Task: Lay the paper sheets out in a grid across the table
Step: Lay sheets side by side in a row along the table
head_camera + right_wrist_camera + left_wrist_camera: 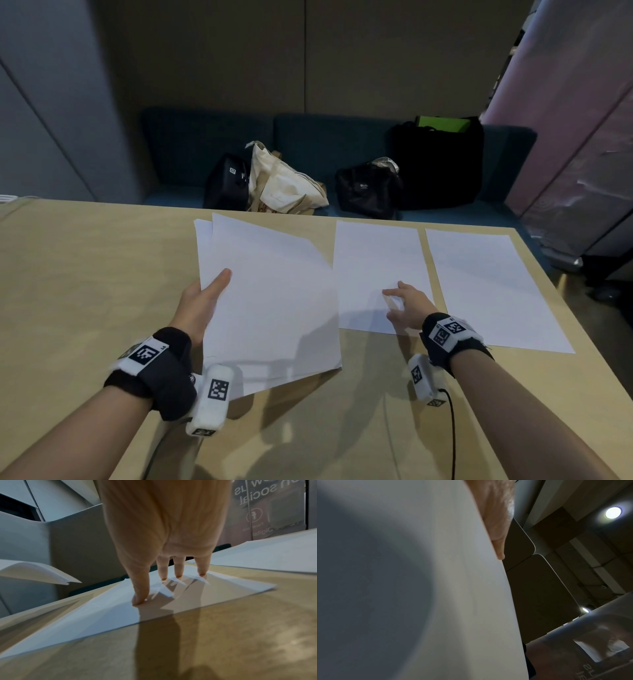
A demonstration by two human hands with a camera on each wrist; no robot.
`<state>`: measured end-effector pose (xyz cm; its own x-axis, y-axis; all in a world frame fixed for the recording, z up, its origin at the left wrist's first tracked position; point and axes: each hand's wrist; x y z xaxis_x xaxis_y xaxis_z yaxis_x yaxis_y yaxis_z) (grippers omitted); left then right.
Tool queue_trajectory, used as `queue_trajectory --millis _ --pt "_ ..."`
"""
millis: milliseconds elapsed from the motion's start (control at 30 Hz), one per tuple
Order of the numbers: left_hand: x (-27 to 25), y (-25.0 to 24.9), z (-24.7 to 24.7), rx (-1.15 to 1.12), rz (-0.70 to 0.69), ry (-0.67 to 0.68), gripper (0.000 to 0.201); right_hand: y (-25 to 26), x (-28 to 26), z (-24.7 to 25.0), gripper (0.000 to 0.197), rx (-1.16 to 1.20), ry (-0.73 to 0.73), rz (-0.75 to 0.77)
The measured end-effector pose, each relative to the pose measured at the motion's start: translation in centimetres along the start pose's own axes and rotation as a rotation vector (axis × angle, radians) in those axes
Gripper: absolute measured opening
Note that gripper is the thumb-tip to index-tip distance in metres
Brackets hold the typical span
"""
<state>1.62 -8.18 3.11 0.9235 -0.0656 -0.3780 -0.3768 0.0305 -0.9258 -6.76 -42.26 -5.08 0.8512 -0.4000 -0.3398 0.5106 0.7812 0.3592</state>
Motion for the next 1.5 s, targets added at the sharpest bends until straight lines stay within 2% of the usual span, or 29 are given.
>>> queue_trajectory --millis 100,233,367,467,600,700,767,833,867,933,967,1000,1067,1233,1367,1500 --pt "-0.1 -0.1 0.0 -0.002 -0.005 -0.003 0.037 0.1 -0.2 0.2 0.057 0.004 0.006 0.002" --pt "-0.3 -0.3 0.2 -0.021 -0.021 -0.001 0.028 0.3 -0.8 0.5 0.057 0.034 -0.005 -0.005" --pt "-0.1 -0.5 0.3 -0.006 -0.028 0.001 0.037 1.8 -1.4 1.1 0.047 0.159 -0.086 0.05" --pt "-0.1 -0.5 0.3 -0.023 -0.021 0.003 0.037 3.7 -1.6 1.8 0.035 0.248 -0.181 0.037" --pt "-0.3 -1.1 0.6 0.0 -0.022 -0.007 0.062 7.5 -2.4 2.7 0.032 0.324 -0.23 0.099" --pt "0.0 -1.2 1.2 -0.028 -0.006 0.018 0.074 11.0 -3.4 2.7 0.027 0.518 -0.09 0.138" --pt "-0.2 -1.5 1.3 -0.039 0.002 0.021 0.065 13.0 -3.9 2.5 0.04 0.588 -0.039 0.126" --pt "-0.2 -1.6 1.5 -0.056 -0.009 0.013 0.05 14.0 -3.9 2.3 0.046 0.664 -0.104 0.103" --pt "-0.3 -1.7 1.7 -0.061 -0.022 0.013 0.041 14.2 -3.8 2.2 0.04 0.73 -0.171 0.077" --pt "-0.5 -1.8 2.1 -0.079 -0.052 0.013 0.029 14.7 -3.9 2.3 0.01 0.89 -0.228 0.025" --pt "-0.4 -1.7 2.5 -0.09 -0.065 0.01 0.028 14.9 -4.0 2.4 0.015 0.942 -0.241 0.009" --pt "-0.5 -1.7 2.8 -0.095 -0.073 0.011 0.028 15.0 -4.0 2.3 0.024 0.975 -0.256 -0.003" --pt "-0.3 -1.5 3.5 -0.098 -0.082 0.004 0.031 15.4 -3.9 2.3 0.029 0.985 -0.297 -0.008" --pt "0.6 -1.4 5.7 -0.101 -0.077 -0.022 0.03 16.8 -3.6 1.9 0.028 0.934 -0.308 0.051" --pt "1.9 -1.8 8.6 -0.094 -0.074 -0.069 0.042 18.5 -2.8 1.9 0.023 0.988 -0.294 0.071" --pt "3.3 -2.5 12.3 -0.131 -0.086 -0.12 0.035 20.7 -0.9 1.1 0.038 1.095 -0.376 -0.039"
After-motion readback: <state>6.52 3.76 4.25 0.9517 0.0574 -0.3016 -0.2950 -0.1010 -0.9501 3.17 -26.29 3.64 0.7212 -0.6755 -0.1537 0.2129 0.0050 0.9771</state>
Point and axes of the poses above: each hand's wrist, its own x-axis towards the middle knuckle, its own z-axis out of the back of the hand, y = z × x, and after that the axes turned 4 degrees about -y, right-handed
